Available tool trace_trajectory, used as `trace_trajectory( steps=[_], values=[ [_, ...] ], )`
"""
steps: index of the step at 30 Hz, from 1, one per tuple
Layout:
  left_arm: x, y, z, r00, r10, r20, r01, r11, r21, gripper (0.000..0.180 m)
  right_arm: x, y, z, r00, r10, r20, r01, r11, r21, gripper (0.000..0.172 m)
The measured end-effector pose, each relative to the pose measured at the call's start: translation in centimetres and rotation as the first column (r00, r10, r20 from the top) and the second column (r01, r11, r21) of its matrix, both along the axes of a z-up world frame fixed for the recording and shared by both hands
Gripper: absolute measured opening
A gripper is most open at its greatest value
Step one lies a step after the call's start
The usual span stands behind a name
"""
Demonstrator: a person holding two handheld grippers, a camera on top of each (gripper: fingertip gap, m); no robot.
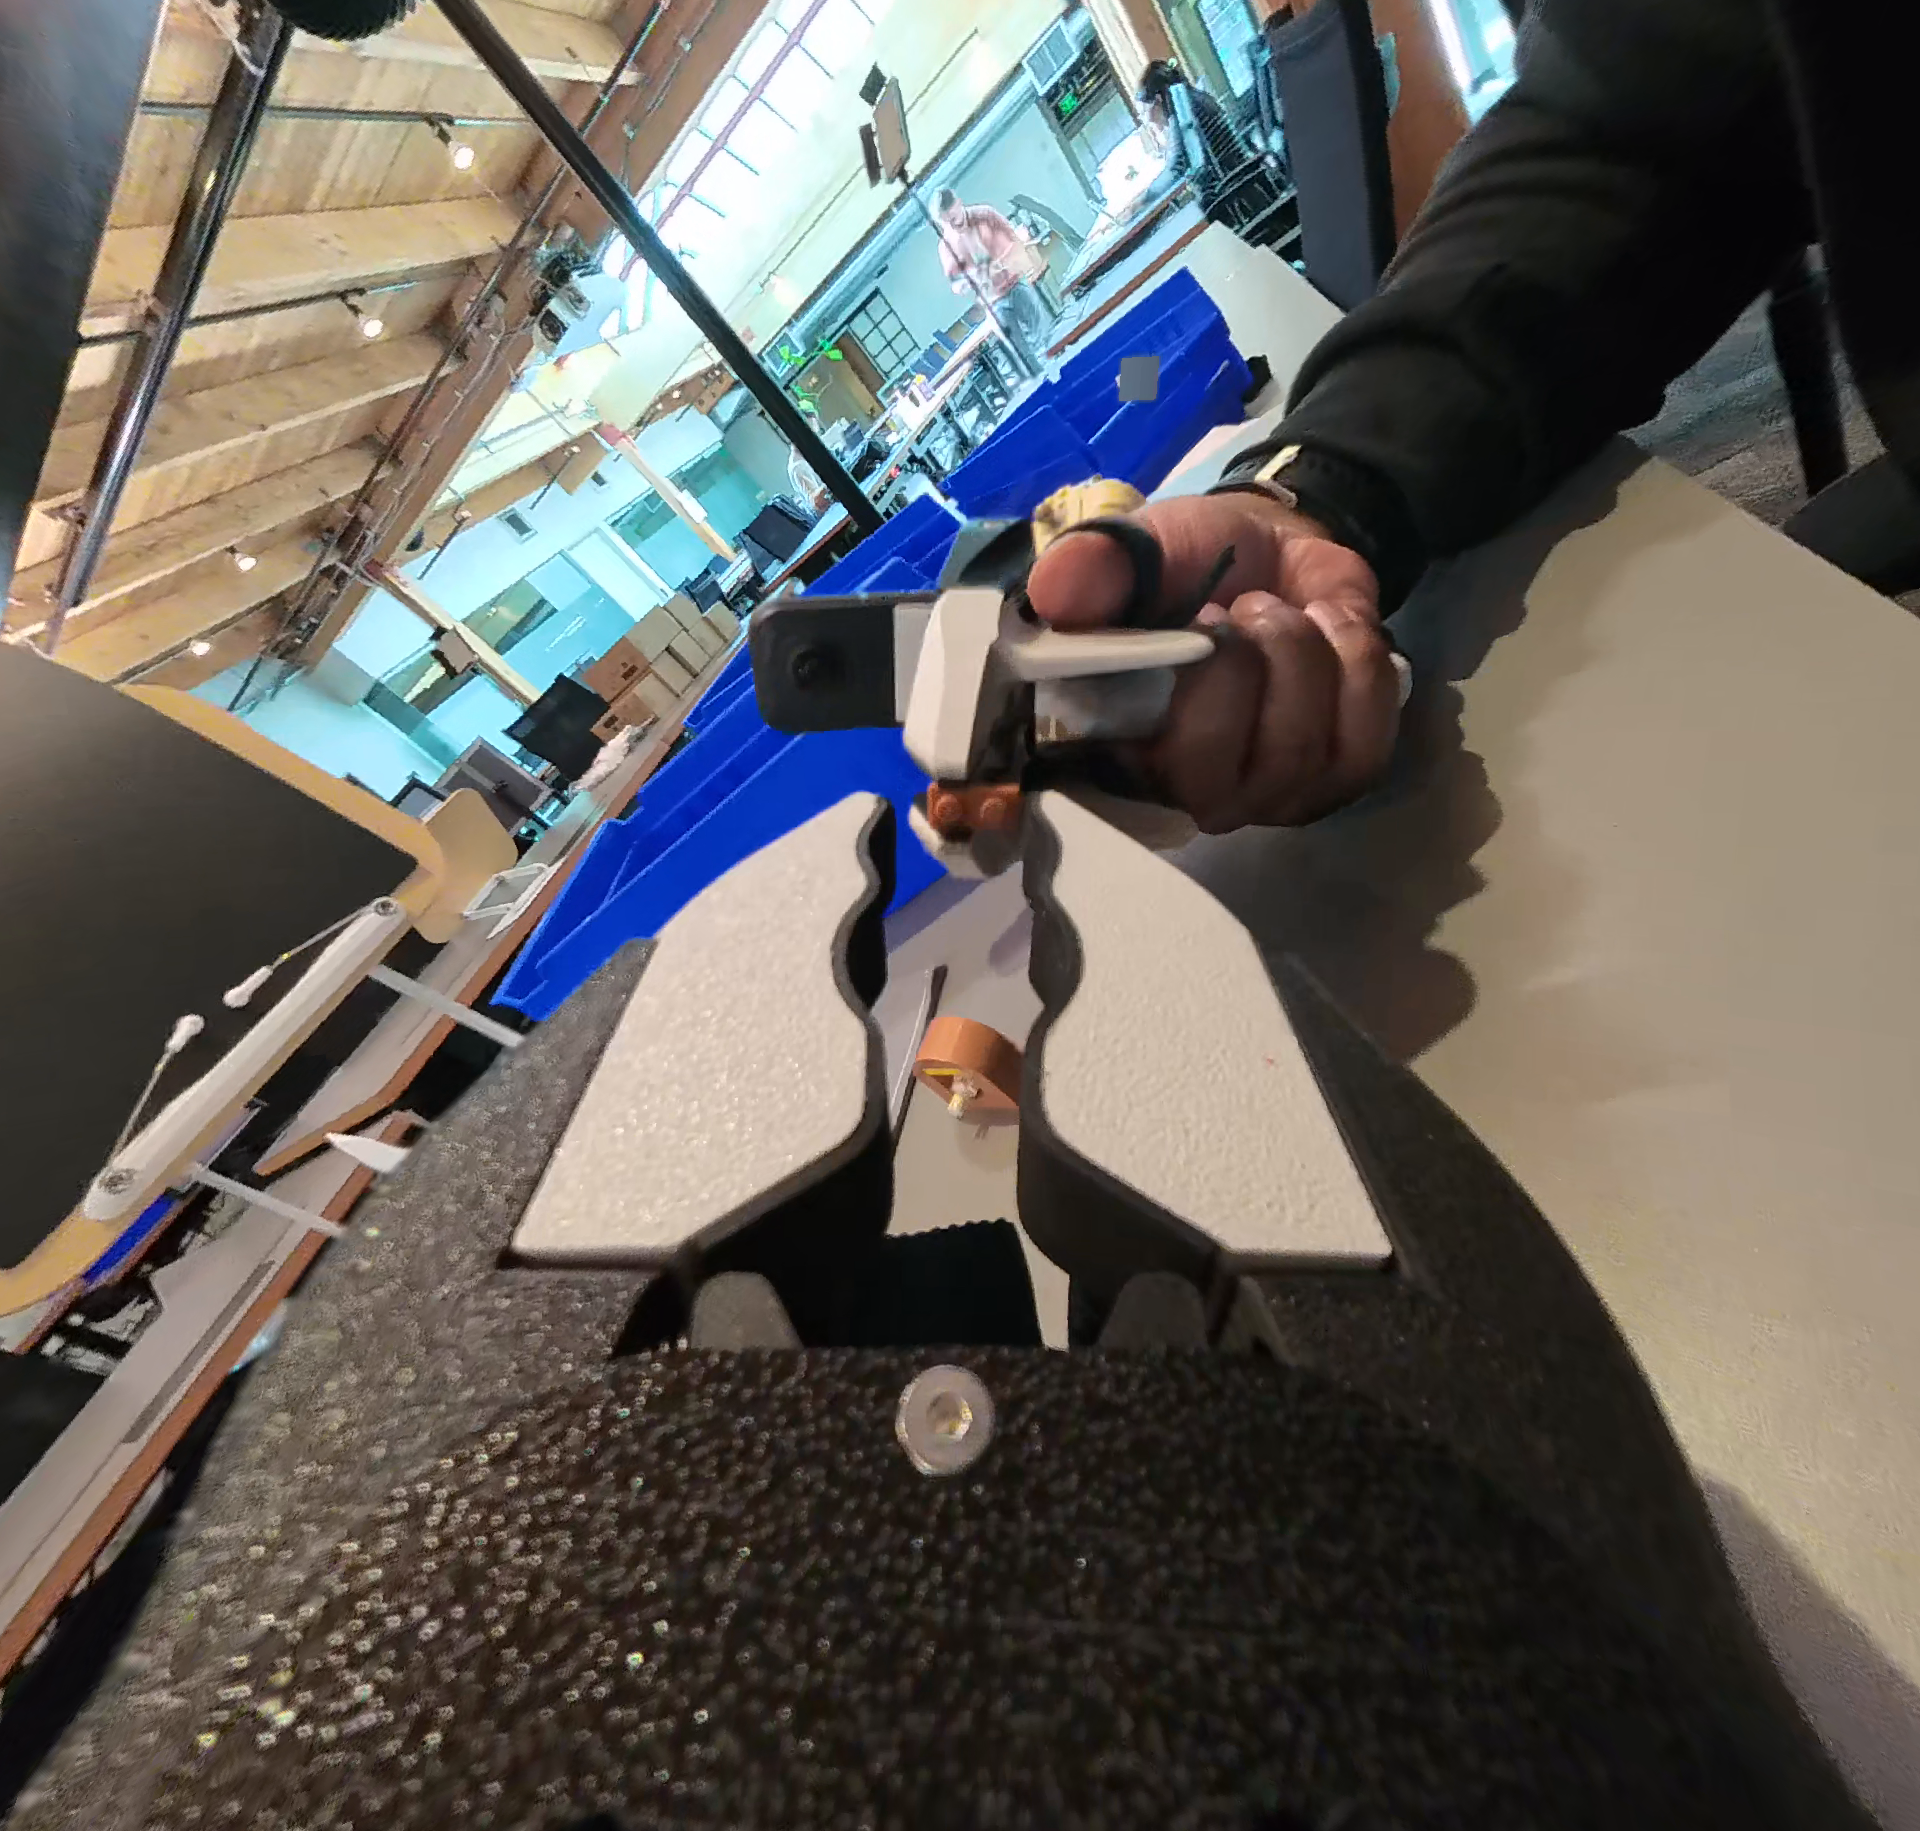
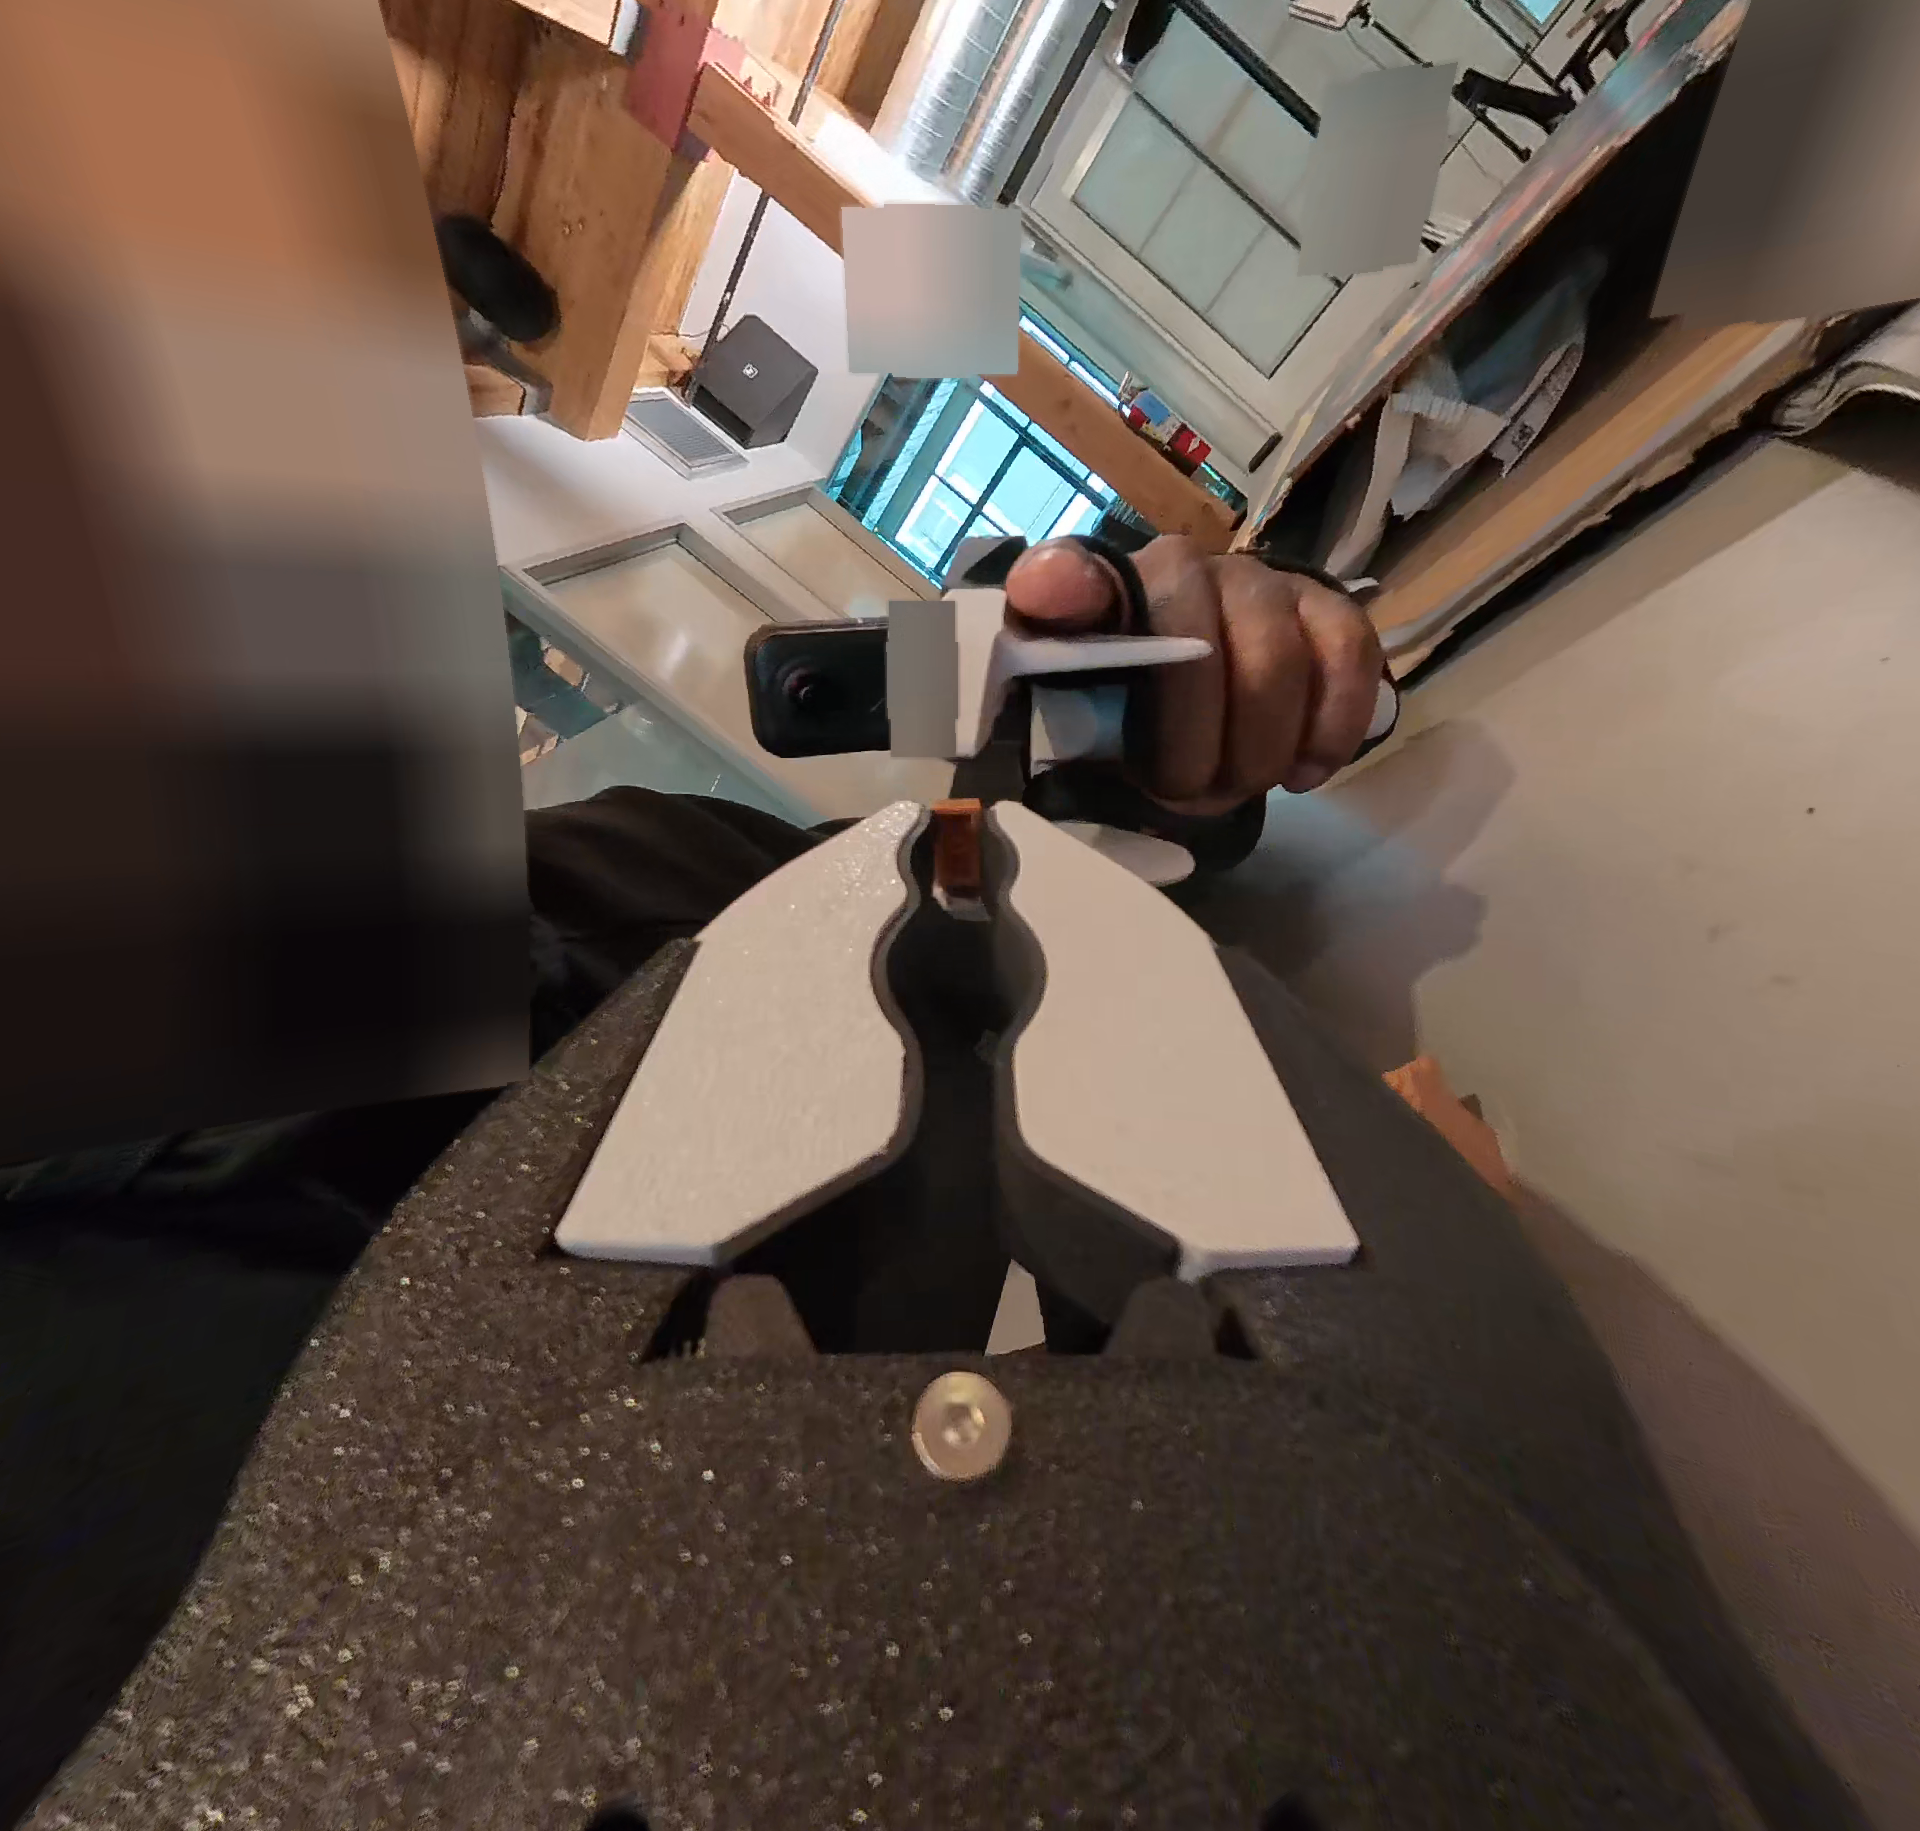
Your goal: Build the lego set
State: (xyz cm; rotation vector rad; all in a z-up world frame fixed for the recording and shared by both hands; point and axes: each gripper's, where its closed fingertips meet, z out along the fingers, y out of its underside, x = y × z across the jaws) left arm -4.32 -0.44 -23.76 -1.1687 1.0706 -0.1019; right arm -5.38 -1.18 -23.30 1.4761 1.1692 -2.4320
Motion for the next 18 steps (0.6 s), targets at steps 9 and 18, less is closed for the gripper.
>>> trace_trajectory(
  steps=[9, 18],
  values=[
    [0.5, 0.2, -1.6, 0.998, -0.003, -0.059, -0.004, 0.994, -0.110, 0.016, 0.0, 0.2, -1.4, 0.999, -0.005, 0.046, 0.002, 0.997, 0.076, 0.011],
    [-3.5, 0.7, -8.8, 0.980, 0.072, -0.184, -0.187, 0.641, -0.744, 0.016, 0.1, 4.5, -5.8, 0.958, -0.288, 0.010, 0.177, 0.615, 0.769, 0.023]
  ],
)
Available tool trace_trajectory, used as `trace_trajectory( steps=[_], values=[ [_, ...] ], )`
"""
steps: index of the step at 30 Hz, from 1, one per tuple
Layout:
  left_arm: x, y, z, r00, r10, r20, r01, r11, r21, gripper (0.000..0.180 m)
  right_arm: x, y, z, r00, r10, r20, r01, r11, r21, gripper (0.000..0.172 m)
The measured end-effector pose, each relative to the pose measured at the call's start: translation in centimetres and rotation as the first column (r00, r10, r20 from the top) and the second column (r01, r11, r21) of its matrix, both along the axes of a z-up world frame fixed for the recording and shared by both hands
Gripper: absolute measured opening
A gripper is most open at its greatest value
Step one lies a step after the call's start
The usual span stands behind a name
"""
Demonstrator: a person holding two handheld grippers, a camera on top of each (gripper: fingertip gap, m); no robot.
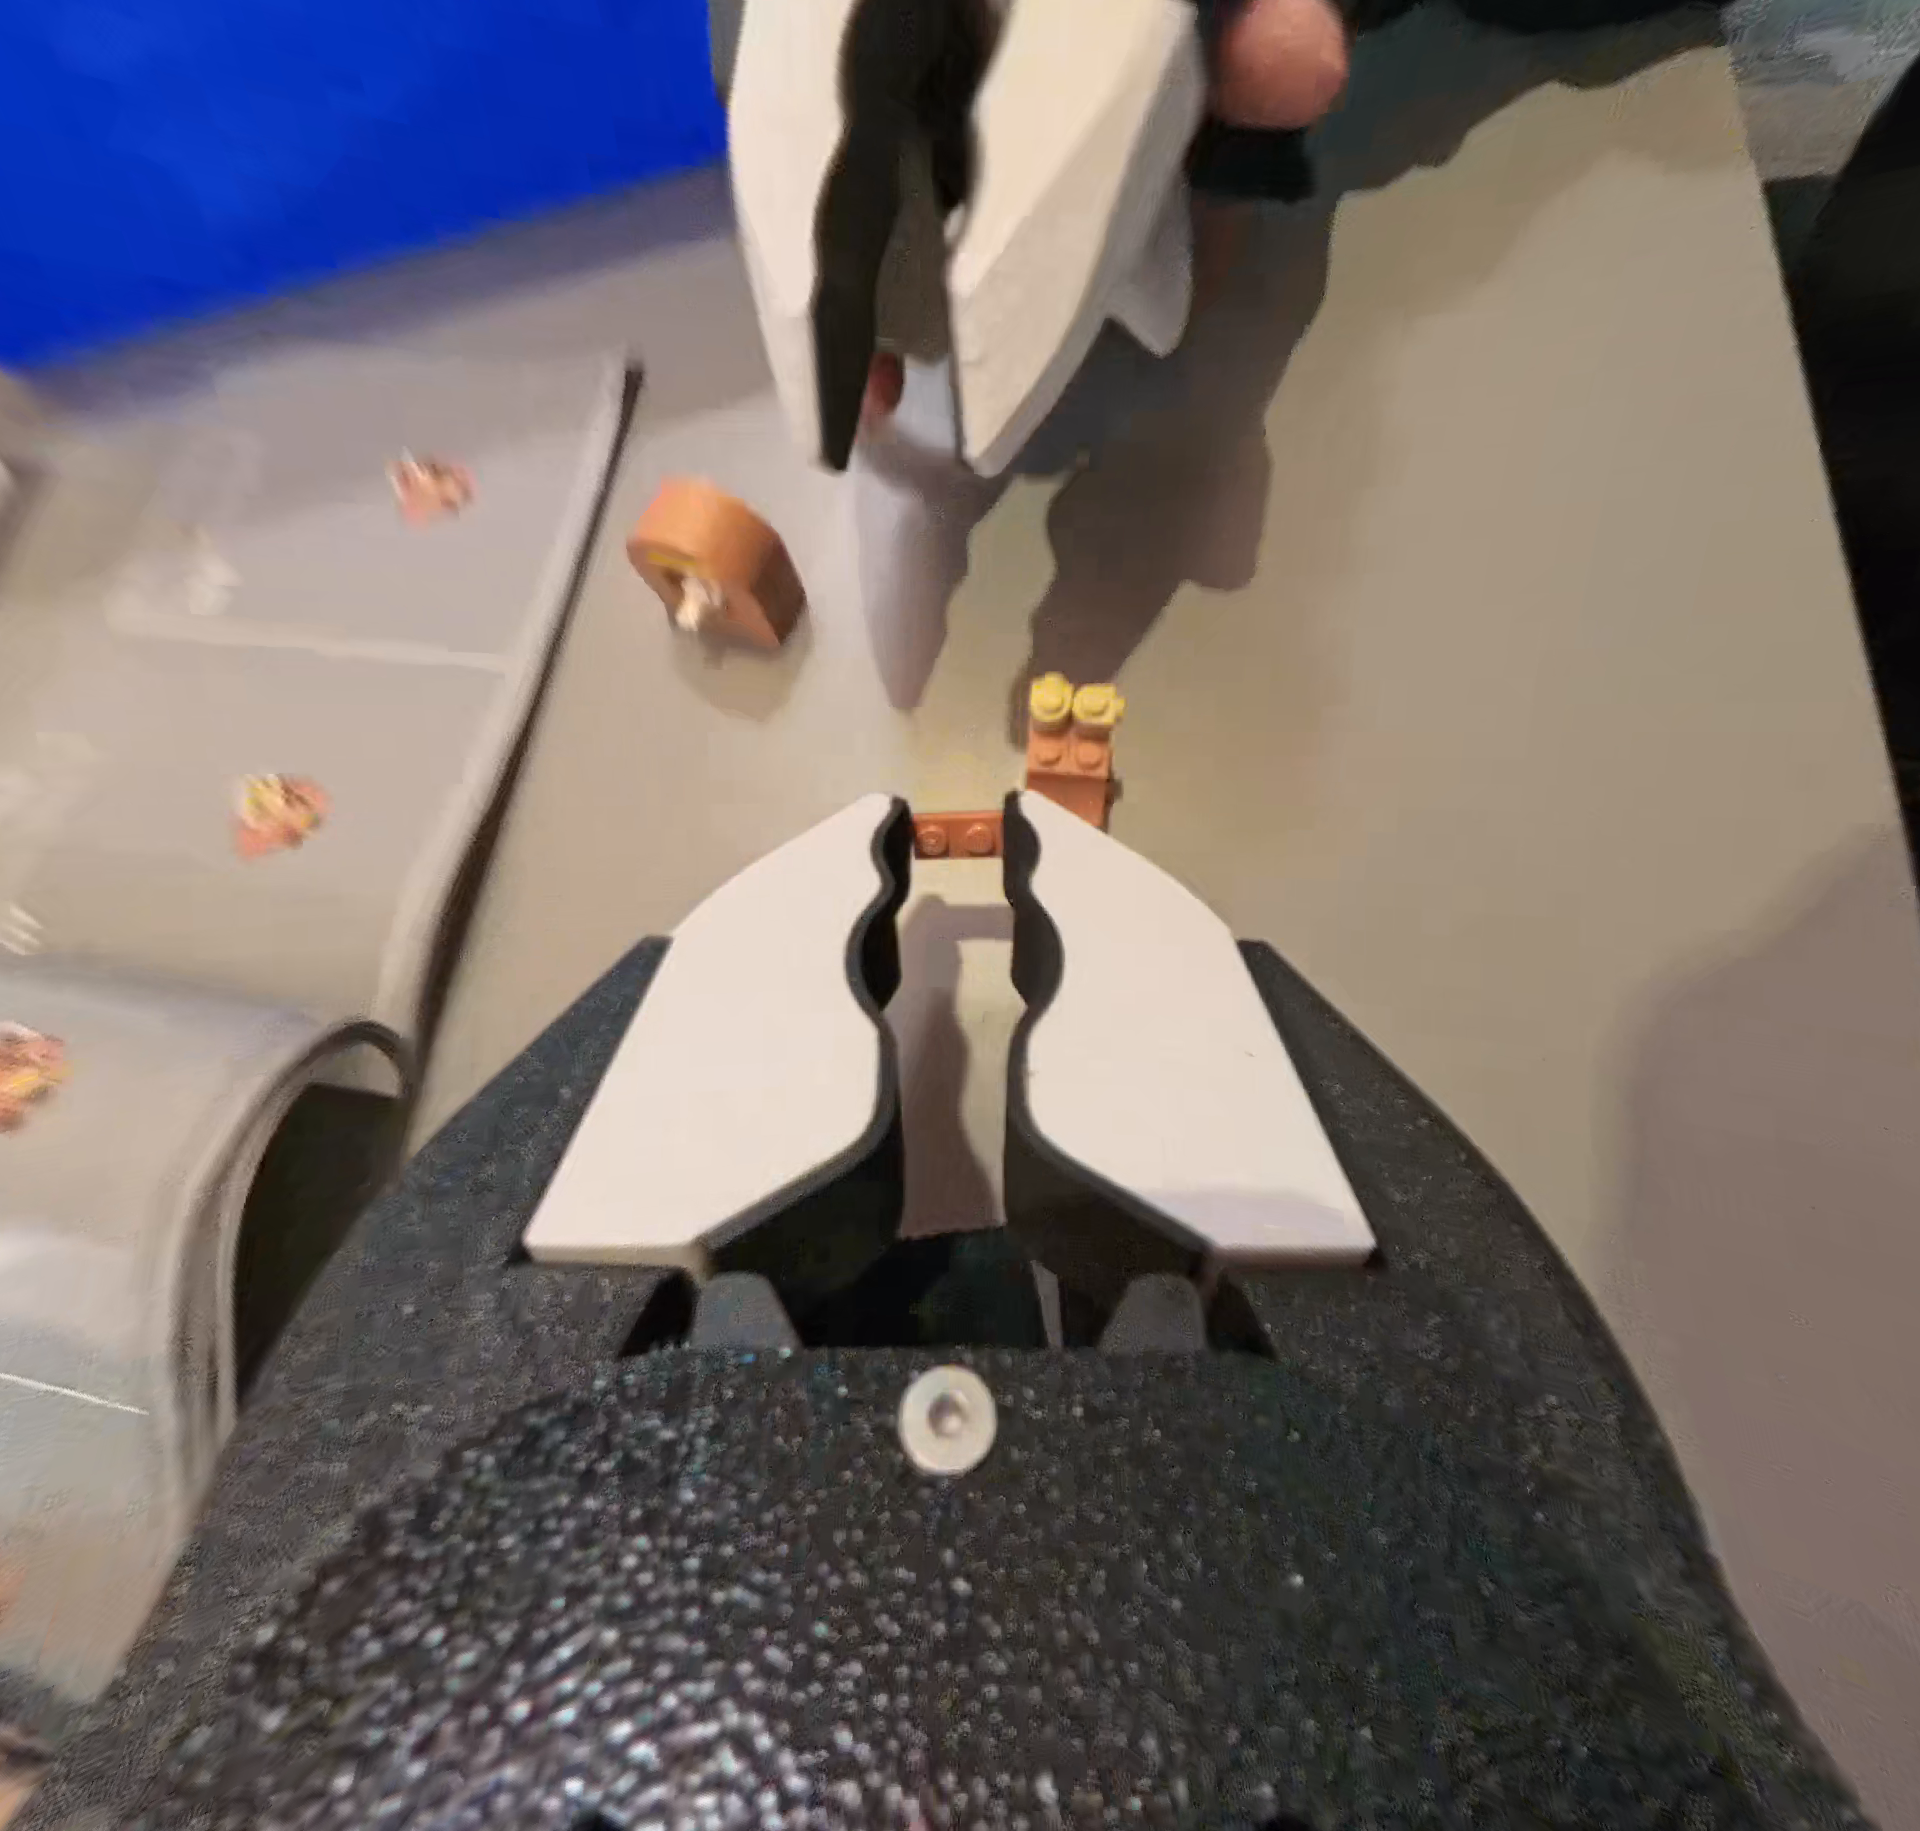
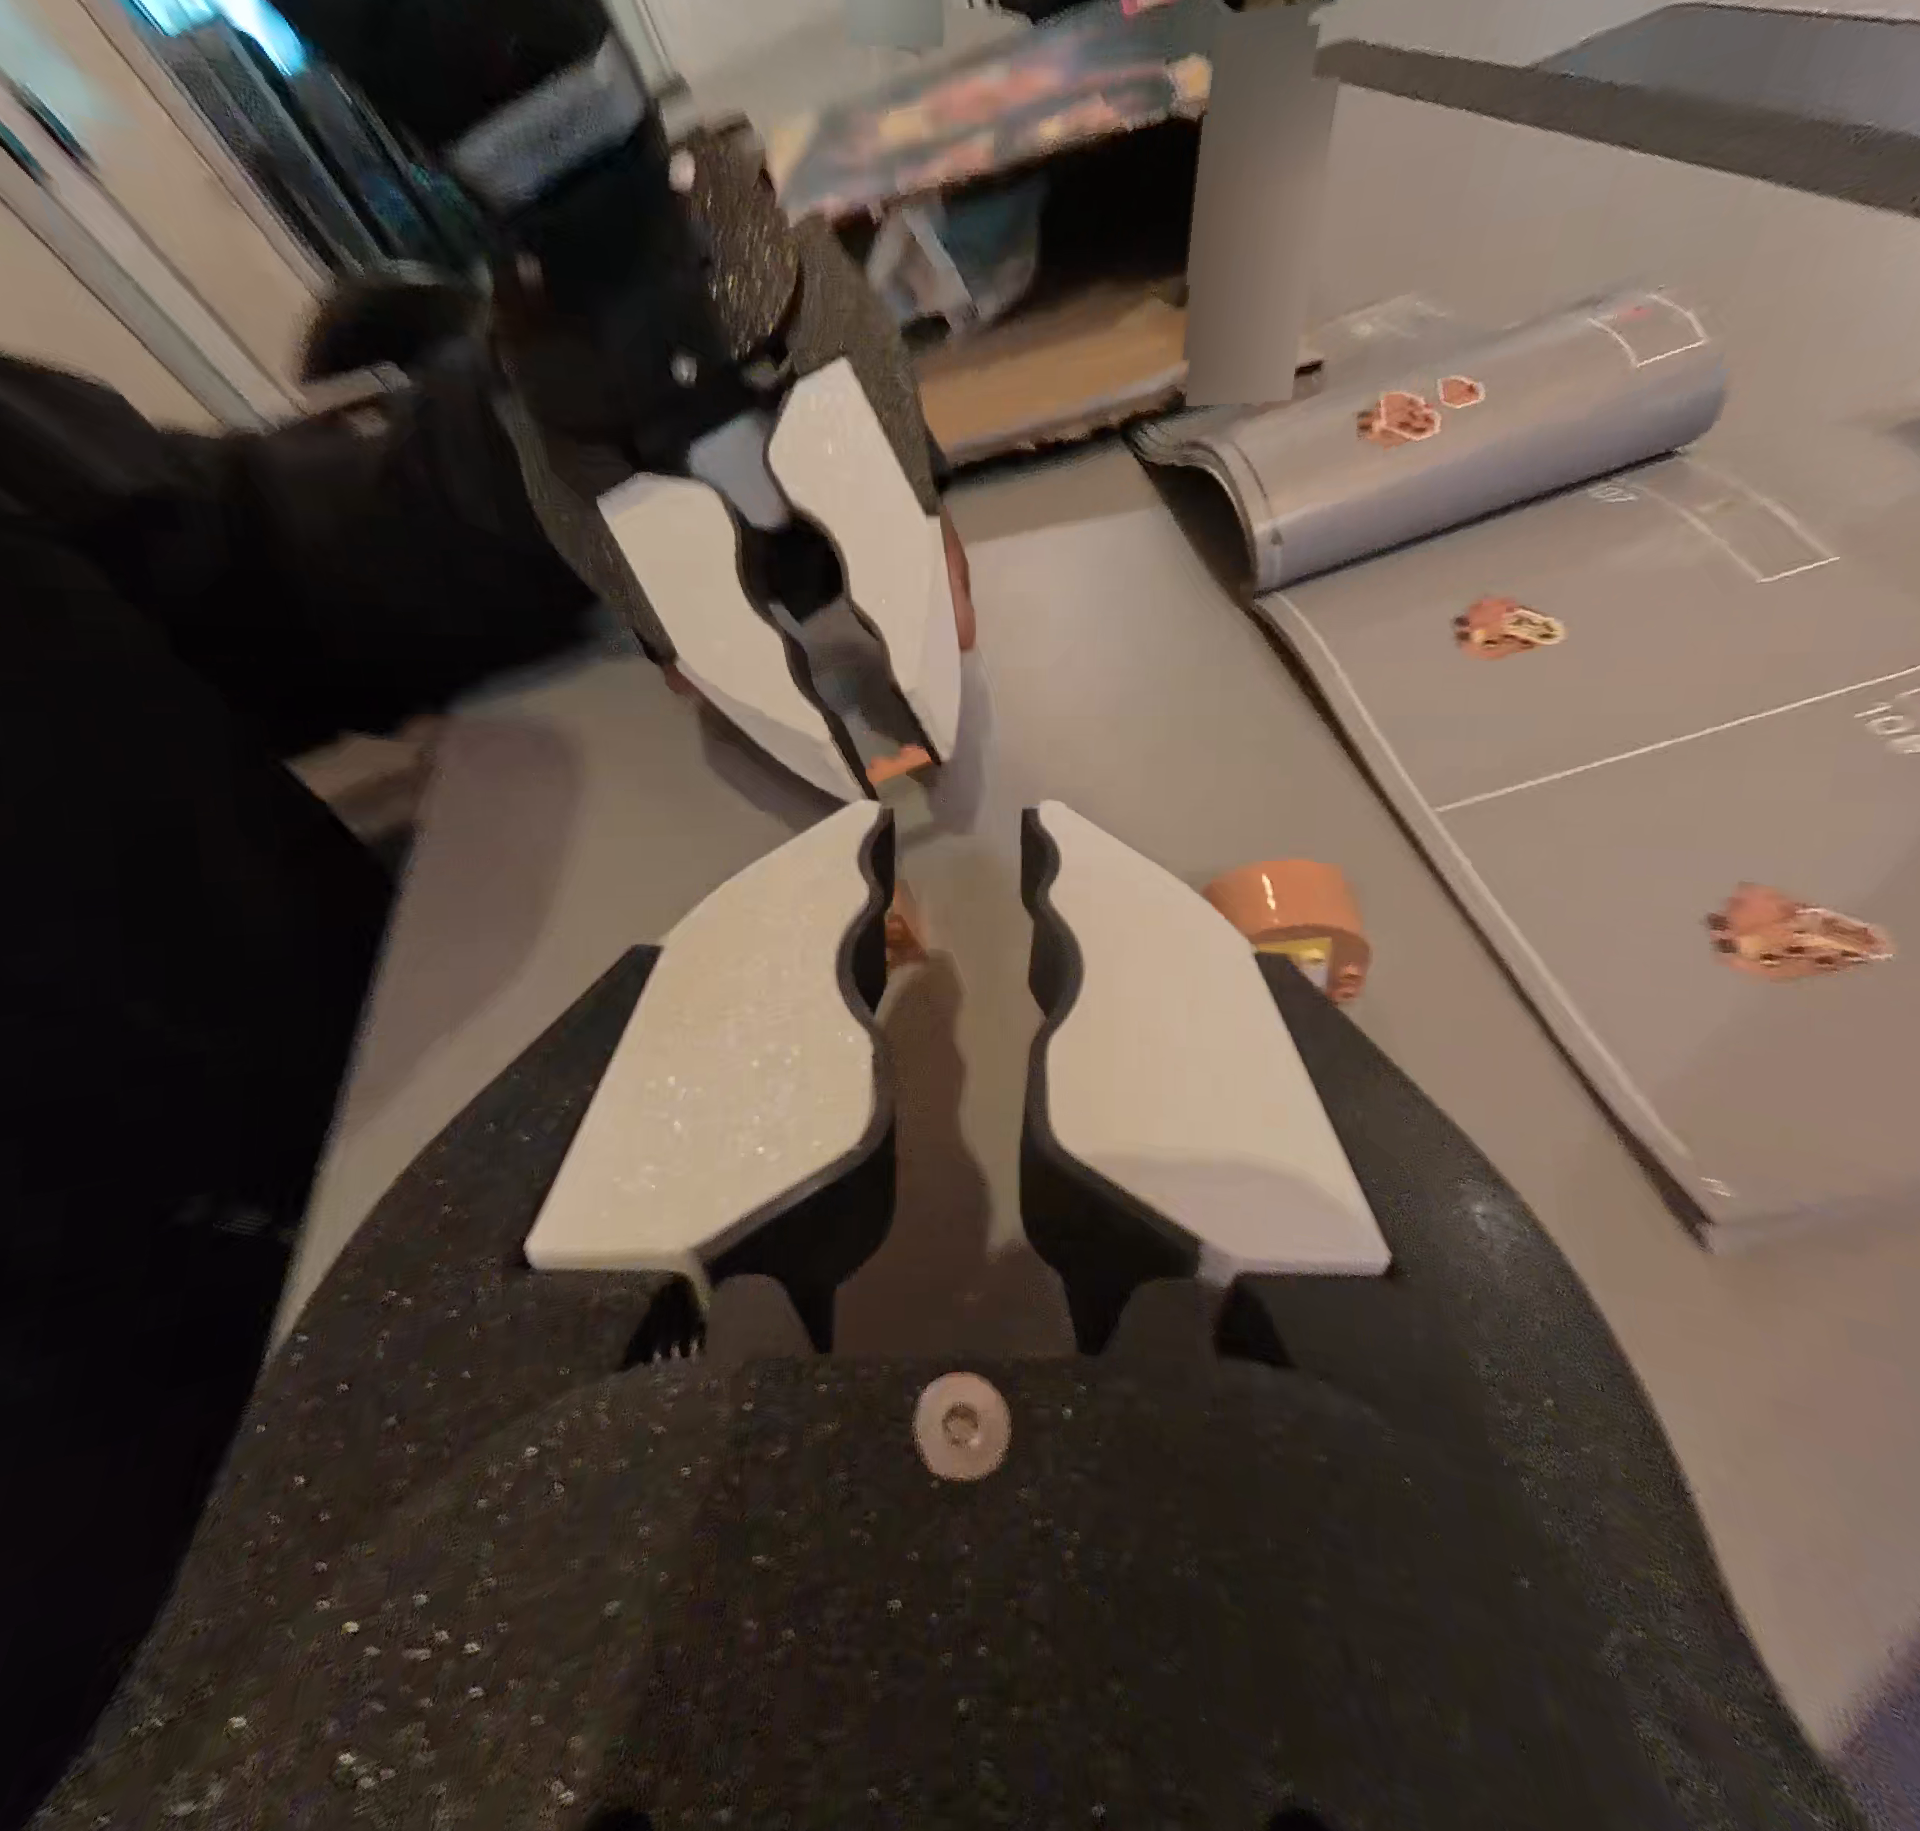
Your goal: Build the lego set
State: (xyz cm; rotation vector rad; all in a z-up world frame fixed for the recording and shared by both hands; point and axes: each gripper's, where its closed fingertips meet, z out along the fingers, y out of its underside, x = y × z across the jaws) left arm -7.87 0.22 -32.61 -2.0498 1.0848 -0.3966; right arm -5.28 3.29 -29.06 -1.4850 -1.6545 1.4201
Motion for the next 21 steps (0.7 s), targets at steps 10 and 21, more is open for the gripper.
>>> trace_trajectory(
  steps=[10, 21],
  values=[
    [-1.4, 0.4, -3.1, 0.993, 0.111, -0.040, -0.116, 0.979, -0.166, 0.023, 0.0, -0.2, -1.8, 0.997, -0.010, 0.071, -0.002, 0.988, 0.156, 0.023],
    [-1.8, 0.1, -2.1, 0.998, 0.054, -0.010, -0.055, 0.993, -0.104, 0.027, -0.6, -0.5, -2.4, 0.993, 0.023, 0.115, -0.045, 0.980, 0.195, 0.021]
  ],
)
